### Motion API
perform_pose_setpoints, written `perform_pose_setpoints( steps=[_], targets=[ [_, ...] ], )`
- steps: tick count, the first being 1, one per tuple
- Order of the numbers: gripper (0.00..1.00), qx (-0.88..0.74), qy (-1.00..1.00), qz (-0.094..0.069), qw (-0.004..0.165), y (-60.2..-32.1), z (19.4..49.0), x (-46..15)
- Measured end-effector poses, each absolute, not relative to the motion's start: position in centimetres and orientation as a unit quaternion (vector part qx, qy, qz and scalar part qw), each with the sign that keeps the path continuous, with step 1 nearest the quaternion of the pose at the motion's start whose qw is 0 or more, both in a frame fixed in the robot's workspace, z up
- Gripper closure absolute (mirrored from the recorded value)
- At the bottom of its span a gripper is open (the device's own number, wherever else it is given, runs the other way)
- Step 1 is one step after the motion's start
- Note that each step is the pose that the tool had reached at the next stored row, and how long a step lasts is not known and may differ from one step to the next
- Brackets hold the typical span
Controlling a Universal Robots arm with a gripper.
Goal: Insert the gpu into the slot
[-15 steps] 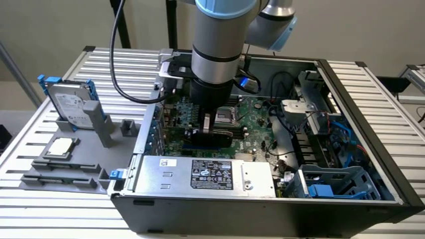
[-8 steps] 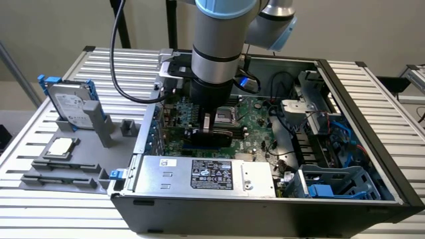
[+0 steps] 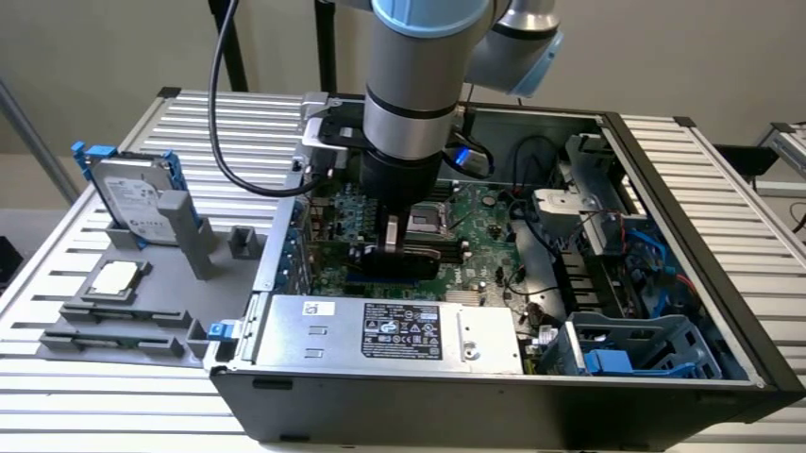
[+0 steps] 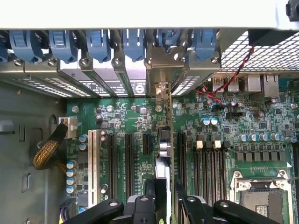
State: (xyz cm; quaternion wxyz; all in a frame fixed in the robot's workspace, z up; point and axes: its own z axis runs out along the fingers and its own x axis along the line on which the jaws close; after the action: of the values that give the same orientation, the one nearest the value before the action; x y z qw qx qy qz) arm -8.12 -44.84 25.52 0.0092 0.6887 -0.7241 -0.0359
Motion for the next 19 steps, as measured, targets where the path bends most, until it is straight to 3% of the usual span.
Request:
perform_pose_setpoints(
  steps=[19],
  targets=[
    [0.74, 0.69, -0.722, -0.037, 0.013, -44.93, 25.17, -7.87]
  ],
)
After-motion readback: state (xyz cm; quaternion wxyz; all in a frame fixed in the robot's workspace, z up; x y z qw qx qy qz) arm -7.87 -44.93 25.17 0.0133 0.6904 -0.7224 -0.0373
